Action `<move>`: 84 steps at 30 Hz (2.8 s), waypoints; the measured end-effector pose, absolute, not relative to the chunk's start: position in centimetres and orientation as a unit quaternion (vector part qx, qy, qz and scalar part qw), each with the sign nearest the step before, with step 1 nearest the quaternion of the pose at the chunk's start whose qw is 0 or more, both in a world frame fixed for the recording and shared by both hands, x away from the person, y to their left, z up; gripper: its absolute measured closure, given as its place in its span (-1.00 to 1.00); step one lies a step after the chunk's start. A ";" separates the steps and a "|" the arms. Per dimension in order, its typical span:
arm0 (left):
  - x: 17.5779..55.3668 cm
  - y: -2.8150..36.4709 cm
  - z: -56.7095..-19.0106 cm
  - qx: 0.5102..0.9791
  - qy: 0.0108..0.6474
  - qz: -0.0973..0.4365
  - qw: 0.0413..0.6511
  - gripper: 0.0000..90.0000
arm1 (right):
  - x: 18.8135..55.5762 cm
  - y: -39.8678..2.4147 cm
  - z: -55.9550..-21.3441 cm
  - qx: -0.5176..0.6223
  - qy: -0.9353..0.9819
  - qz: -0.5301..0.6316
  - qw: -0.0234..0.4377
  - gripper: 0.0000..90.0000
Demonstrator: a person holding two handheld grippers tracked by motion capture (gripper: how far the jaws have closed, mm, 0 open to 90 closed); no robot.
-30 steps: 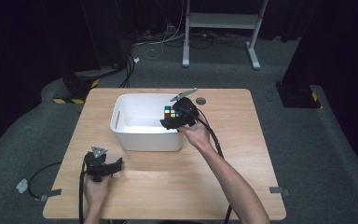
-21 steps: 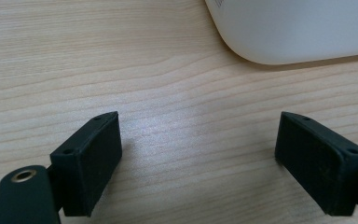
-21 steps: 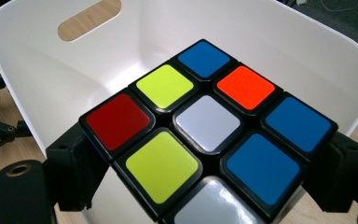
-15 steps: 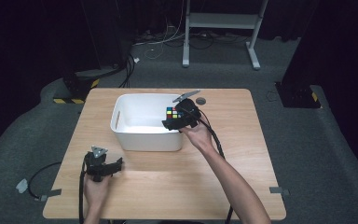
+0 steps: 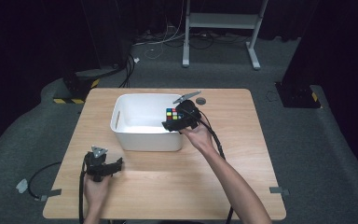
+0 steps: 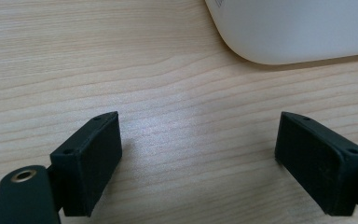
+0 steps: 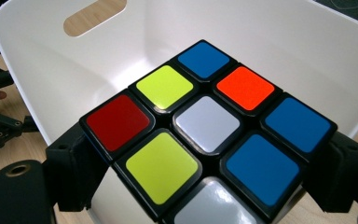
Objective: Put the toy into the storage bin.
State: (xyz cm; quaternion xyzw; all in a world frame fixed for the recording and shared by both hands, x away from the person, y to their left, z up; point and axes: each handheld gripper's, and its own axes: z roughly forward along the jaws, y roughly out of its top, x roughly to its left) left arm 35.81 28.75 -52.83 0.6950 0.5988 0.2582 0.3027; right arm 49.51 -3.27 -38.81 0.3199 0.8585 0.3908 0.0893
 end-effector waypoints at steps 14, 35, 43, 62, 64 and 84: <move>35.8 28.8 -52.8 0.695 0.599 0.257 0.303 -0.67 | 49.3 -3.3 -39.0 0.308 0.859 0.399 0.086 -0.73; 35.8 28.8 -52.8 0.695 0.599 0.258 0.303 -0.67 | 48.2 -6.0 -36.8 0.313 0.833 0.445 0.105 -0.70; 35.8 28.8 -52.8 0.695 0.599 0.258 0.302 -0.67 | 47.8 -7.0 -36.6 0.316 0.826 0.453 0.111 -0.68; 35.8 28.7 -52.8 0.695 0.599 0.258 0.302 -0.67 | 47.1 -8.9 -36.8 0.325 0.815 0.467 0.111 -0.66; 35.8 28.7 -52.8 0.695 0.599 0.258 0.302 -0.67 | 46.9 -9.2 -36.7 0.326 0.813 0.470 0.112 -0.66; 35.8 28.7 -52.8 0.696 0.599 0.258 0.301 -0.67 | 45.9 -11.0 -36.7 0.332 0.801 0.484 0.118 -0.63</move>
